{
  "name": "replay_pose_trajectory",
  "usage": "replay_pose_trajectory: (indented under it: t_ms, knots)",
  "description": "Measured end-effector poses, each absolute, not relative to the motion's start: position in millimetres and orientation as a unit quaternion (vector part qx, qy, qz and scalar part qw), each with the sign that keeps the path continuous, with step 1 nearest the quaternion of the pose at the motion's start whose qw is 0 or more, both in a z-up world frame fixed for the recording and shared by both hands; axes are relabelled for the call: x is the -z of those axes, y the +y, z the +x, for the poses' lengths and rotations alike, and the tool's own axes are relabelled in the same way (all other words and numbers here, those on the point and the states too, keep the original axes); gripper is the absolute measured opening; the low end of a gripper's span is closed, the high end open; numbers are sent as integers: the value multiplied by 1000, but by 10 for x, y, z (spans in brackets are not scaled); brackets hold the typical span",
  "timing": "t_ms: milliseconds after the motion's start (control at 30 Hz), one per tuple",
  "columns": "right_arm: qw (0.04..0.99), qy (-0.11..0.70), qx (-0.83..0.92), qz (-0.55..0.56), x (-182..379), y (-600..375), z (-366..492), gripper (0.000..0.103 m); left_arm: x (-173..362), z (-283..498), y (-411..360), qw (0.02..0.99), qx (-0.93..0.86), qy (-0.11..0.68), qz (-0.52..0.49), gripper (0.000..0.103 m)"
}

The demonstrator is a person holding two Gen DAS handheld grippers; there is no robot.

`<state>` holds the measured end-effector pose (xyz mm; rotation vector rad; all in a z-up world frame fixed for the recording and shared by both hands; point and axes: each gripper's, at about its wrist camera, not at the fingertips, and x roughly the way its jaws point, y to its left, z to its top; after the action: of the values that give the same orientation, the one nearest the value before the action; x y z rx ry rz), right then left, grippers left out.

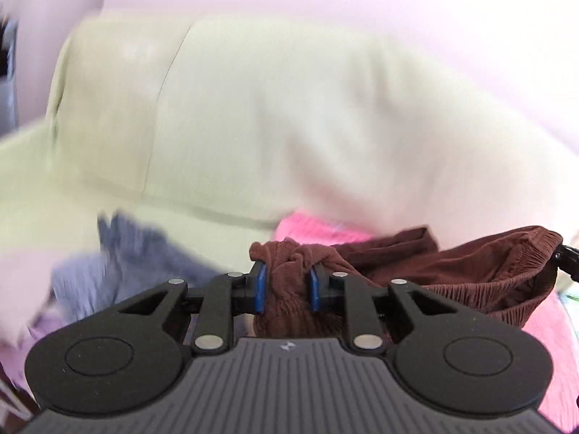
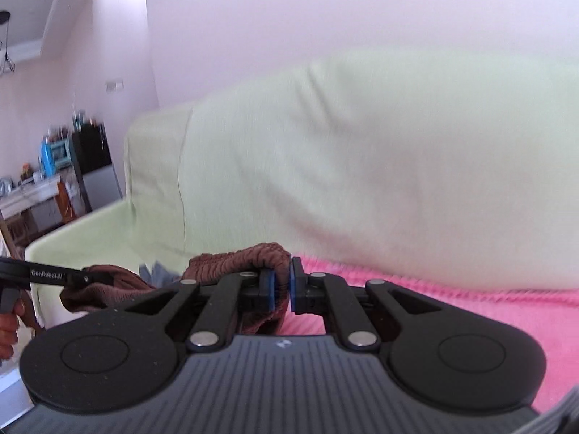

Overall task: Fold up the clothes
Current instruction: 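Grasp the brown t-shirt with the left gripper while the right gripper holds it, then carry the brown t-shirt with both grippers and lay it on the pink blanket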

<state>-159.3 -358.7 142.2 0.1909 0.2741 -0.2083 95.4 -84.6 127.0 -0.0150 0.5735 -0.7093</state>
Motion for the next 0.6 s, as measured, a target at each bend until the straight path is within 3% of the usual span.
replay_pose_trajectory:
  t_ms: [133,333,433,600]
  knots:
    - [983,85,149,68,-1862,-3391,-2473,6,-1509,484,-881,889,378,257,-8,30]
    - [978,75,189,57,-1998,-3208,-3489,7,-1479,-215,-1105,868,424,257,19,29]
    - [976,59,203,43,-2124,-3117,-3971,7,-1819,-592,-1173,862,449,233,25,30]
    - [967,47,247,35,-2353,-3325,-4065,7,-2145,-605,-1630,870,441,217,41,40]
